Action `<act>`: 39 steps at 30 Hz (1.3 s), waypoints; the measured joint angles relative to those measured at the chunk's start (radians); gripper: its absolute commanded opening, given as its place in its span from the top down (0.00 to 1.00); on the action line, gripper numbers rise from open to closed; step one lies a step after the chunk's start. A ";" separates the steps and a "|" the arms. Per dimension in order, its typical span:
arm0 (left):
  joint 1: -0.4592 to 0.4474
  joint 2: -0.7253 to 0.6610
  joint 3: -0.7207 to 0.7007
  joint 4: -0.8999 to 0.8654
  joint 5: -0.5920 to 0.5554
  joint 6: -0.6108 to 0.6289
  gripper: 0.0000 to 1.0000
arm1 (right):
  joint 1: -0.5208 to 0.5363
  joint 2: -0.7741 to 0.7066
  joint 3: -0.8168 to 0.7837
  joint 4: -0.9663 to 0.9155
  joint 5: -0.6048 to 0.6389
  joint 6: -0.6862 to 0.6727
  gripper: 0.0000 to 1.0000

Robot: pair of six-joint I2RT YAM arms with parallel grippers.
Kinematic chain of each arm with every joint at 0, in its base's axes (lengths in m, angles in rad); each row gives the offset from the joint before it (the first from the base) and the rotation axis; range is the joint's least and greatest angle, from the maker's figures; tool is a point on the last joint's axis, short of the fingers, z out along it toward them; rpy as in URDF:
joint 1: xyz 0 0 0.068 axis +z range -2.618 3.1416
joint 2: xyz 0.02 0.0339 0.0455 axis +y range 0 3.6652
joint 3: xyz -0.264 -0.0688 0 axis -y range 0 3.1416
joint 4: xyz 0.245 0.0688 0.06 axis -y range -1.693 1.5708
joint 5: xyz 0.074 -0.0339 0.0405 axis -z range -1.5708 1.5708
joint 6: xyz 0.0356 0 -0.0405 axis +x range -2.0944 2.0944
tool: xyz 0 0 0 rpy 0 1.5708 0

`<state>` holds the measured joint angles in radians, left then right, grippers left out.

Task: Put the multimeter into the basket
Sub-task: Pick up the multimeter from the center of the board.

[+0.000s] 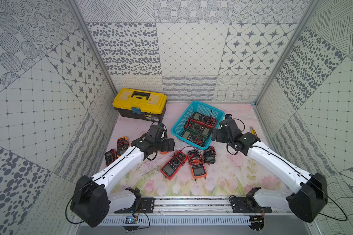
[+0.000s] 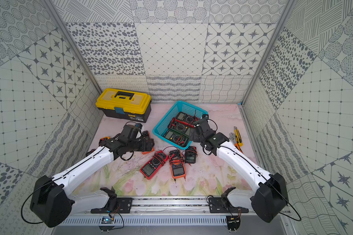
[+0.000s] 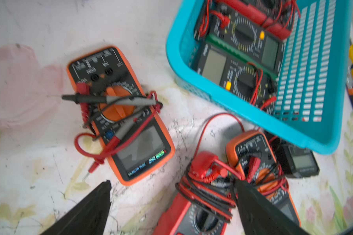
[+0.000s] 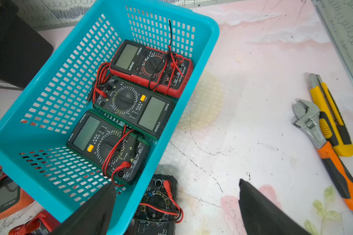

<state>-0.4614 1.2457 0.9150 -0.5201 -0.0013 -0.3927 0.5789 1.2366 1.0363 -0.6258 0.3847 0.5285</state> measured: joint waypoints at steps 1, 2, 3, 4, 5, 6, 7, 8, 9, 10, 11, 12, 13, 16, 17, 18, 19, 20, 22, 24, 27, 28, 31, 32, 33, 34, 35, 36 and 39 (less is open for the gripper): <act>-0.022 0.000 0.003 -0.033 0.002 0.000 0.01 | 0.003 -0.021 -0.014 0.000 0.007 0.010 0.01; -0.042 0.000 0.006 -0.064 0.006 -0.002 0.01 | 0.005 -0.039 -0.027 0.000 0.012 0.021 0.01; -0.062 0.000 0.009 -0.093 0.012 -0.003 0.01 | 0.006 -0.055 -0.038 0.000 0.017 0.030 0.01; -0.082 0.002 0.010 -0.119 0.020 -0.003 0.01 | 0.008 -0.068 -0.048 -0.001 0.022 0.040 0.01; -0.098 0.004 0.012 -0.142 0.027 -0.003 0.01 | 0.009 -0.078 -0.056 -0.001 0.026 0.046 0.01; -0.111 0.008 0.012 -0.161 0.035 -0.002 0.01 | 0.009 -0.084 -0.062 -0.001 0.029 0.052 0.01; -0.128 0.014 0.013 -0.182 0.044 0.000 0.01 | 0.009 -0.088 -0.068 0.001 0.031 0.060 0.01; -0.142 0.023 0.012 -0.199 0.050 0.002 0.01 | 0.009 -0.088 -0.072 0.002 0.034 0.064 0.01; -0.151 0.031 0.012 -0.212 0.055 0.005 0.01 | 0.009 -0.088 -0.075 0.004 0.034 0.067 0.01; -0.162 0.042 0.011 -0.225 0.060 0.006 0.01 | 0.009 -0.088 -0.079 0.005 0.035 0.068 0.01; -0.171 0.055 0.010 -0.235 0.066 0.010 0.01 | 0.009 -0.088 -0.082 0.005 0.035 0.068 0.01; -0.178 0.066 0.010 -0.243 0.069 0.013 0.01 | 0.009 -0.087 -0.082 0.007 0.035 0.068 0.01; -0.186 0.083 0.010 -0.253 0.070 0.017 0.01 | 0.009 -0.087 -0.083 0.010 0.035 0.068 0.01; -0.197 0.119 0.003 -0.259 0.069 0.028 0.01 | 0.009 -0.087 -0.083 0.015 0.035 0.068 0.01; -0.199 0.132 0.000 -0.257 0.069 0.031 0.01 | 0.009 -0.088 -0.083 0.018 0.035 0.068 0.01; -0.201 0.146 -0.002 -0.258 0.069 0.035 0.01 | 0.009 -0.088 -0.083 0.019 0.035 0.068 0.01; -0.203 0.161 -0.003 -0.258 0.069 0.039 0.01 | 0.009 -0.088 -0.083 0.021 0.035 0.068 0.01; -0.204 0.174 -0.004 -0.257 0.067 0.043 0.01 | 0.009 -0.088 -0.084 0.023 0.035 0.068 0.01; -0.206 0.207 -0.004 -0.254 0.061 0.054 0.01 | 0.009 -0.088 -0.084 0.026 0.035 0.067 0.01; -0.208 0.233 0.000 -0.254 0.053 0.061 0.01 | 0.009 -0.088 -0.084 0.028 0.035 0.067 0.01; -0.212 0.267 0.011 -0.257 0.043 0.072 0.01 | 0.009 -0.088 -0.084 0.034 0.035 0.066 0.01; -0.213 0.278 0.016 -0.258 0.039 0.074 0.01 | 0.009 -0.088 -0.084 0.035 0.035 0.065 0.01; -0.218 0.310 0.026 -0.259 0.031 0.075 0.01 | 0.009 -0.088 -0.084 0.040 0.035 0.063 0.01; -0.219 0.319 0.028 -0.259 0.030 0.075 0.01 | 0.009 -0.088 -0.084 0.042 0.035 0.062 0.01; -0.219 0.327 0.030 -0.258 0.029 0.074 0.01 | 0.009 -0.087 -0.084 0.043 0.035 0.061 0.01; -0.219 0.335 0.031 -0.257 0.028 0.074 0.03 | 0.009 -0.087 -0.084 0.045 0.035 0.059 0.01; -0.220 0.340 0.032 -0.255 0.028 0.073 0.08 | 0.009 -0.087 -0.084 0.047 0.035 0.058 0.01; -0.220 0.343 0.034 -0.256 0.028 0.074 0.12 | 0.009 -0.085 -0.083 0.048 0.035 0.057 0.01; -0.222 0.341 0.034 -0.249 0.030 0.075 0.27 | 0.009 -0.080 -0.083 0.048 0.029 0.047 0.01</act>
<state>-0.6838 1.5871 0.9493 -0.7689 0.0288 -0.3180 0.5877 1.1564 0.9535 -0.5774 0.4137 0.5755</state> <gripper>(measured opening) 0.858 0.987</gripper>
